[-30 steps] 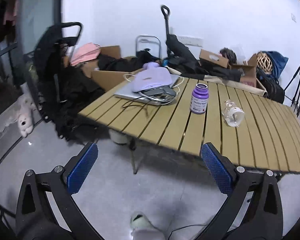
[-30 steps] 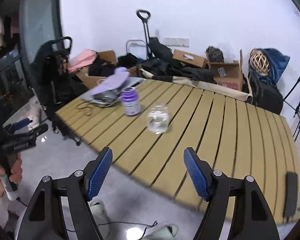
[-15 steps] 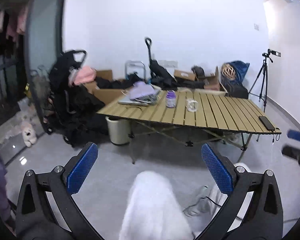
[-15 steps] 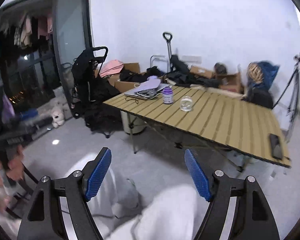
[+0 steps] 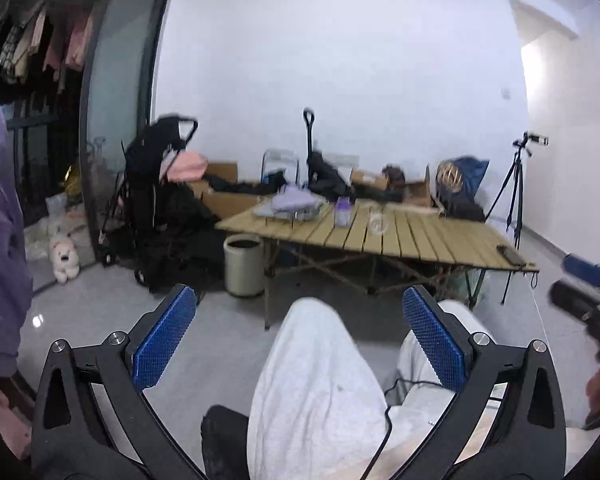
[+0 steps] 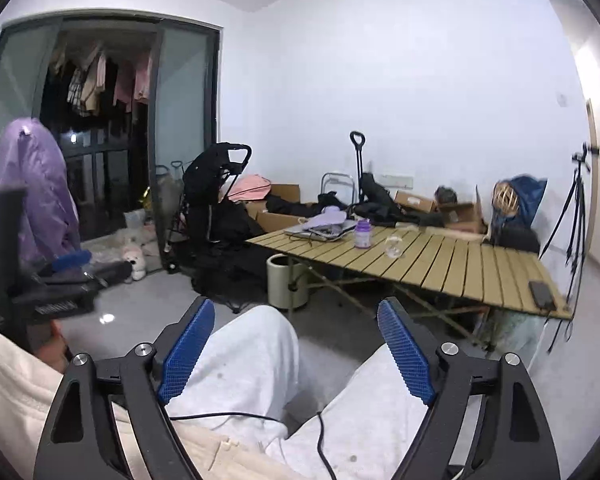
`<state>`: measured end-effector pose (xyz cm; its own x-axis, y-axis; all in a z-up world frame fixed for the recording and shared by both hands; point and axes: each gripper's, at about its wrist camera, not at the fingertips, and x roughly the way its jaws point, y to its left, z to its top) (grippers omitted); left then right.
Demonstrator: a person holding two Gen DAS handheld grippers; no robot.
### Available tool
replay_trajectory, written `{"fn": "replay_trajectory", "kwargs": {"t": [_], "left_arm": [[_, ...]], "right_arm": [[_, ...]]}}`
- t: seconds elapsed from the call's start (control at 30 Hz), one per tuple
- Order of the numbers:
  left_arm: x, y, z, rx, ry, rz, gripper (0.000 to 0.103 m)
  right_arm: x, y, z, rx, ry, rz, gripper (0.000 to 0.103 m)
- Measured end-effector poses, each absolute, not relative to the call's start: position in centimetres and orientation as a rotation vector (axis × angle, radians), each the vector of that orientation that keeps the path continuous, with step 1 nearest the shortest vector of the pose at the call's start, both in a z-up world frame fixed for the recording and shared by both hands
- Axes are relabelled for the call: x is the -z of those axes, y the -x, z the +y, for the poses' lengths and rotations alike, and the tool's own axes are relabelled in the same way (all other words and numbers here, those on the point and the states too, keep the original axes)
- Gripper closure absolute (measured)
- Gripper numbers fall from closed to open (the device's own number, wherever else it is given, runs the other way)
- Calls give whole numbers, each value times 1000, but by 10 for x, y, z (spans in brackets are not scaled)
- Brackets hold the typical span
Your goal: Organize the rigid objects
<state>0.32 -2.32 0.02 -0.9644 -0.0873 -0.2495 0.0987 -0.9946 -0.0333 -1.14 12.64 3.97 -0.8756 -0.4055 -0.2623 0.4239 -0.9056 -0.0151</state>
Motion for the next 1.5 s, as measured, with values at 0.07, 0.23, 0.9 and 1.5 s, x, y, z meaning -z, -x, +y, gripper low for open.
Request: {"fn": "replay_trajectory", "kwargs": {"t": [0.07,0.23,0.9,1.5], "left_arm": [[0,-11,-24,3022,-351,53,0],[3,-12,-28,3013,-374,107,0],[4,-19,-25,3019,-378,74,0],[5,-19,-30,3026,-389,65,0]], "right_arm": [[-38,11,124,2669,-357,86,15],[-37,12,119,2655,-365,109,15],[-32,11,121,2658,-379,88,15],[-33,8,120,2669,-376,76,15]]}}
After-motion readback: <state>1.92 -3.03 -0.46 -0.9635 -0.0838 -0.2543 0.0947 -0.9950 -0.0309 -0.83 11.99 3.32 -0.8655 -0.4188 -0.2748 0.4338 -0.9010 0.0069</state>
